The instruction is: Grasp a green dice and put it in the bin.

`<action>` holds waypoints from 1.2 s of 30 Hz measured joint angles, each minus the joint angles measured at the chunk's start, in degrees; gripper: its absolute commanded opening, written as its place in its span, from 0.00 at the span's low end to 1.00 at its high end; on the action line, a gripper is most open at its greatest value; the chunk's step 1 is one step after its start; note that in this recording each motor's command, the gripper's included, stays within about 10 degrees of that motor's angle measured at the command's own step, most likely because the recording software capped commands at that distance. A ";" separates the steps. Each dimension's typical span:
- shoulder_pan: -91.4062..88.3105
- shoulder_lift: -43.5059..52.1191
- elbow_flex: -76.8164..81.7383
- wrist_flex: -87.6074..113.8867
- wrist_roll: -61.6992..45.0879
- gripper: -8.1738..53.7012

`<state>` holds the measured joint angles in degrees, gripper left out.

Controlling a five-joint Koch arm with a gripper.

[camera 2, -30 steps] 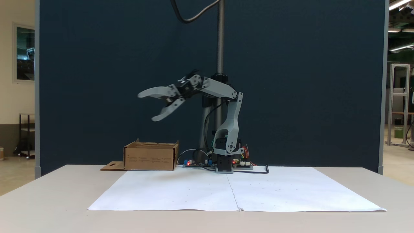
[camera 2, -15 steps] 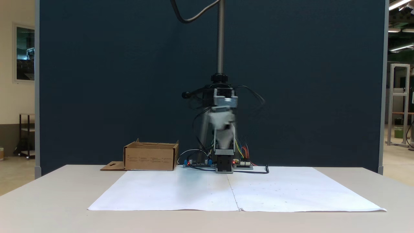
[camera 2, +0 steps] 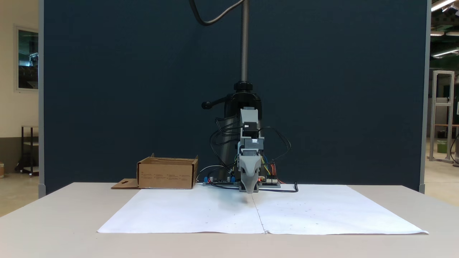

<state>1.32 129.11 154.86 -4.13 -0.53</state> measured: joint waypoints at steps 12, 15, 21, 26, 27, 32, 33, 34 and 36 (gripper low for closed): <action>1.58 0.09 19.78 -31.38 -2.37 0.82; 1.67 0.09 19.95 -35.77 -2.37 0.83; 1.67 0.09 19.95 -43.15 -3.52 0.83; 1.67 0.09 20.21 -48.43 -3.60 0.84; 1.67 0.09 20.21 -49.22 -3.60 0.84; 1.67 0.09 20.21 -53.35 -3.60 0.84; 1.67 0.09 20.21 -54.32 -3.60 0.84; 1.67 0.09 20.21 -55.28 -3.60 0.84; 1.67 0.09 20.21 -58.36 -3.60 0.84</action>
<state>2.99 129.20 175.08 -62.49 -4.13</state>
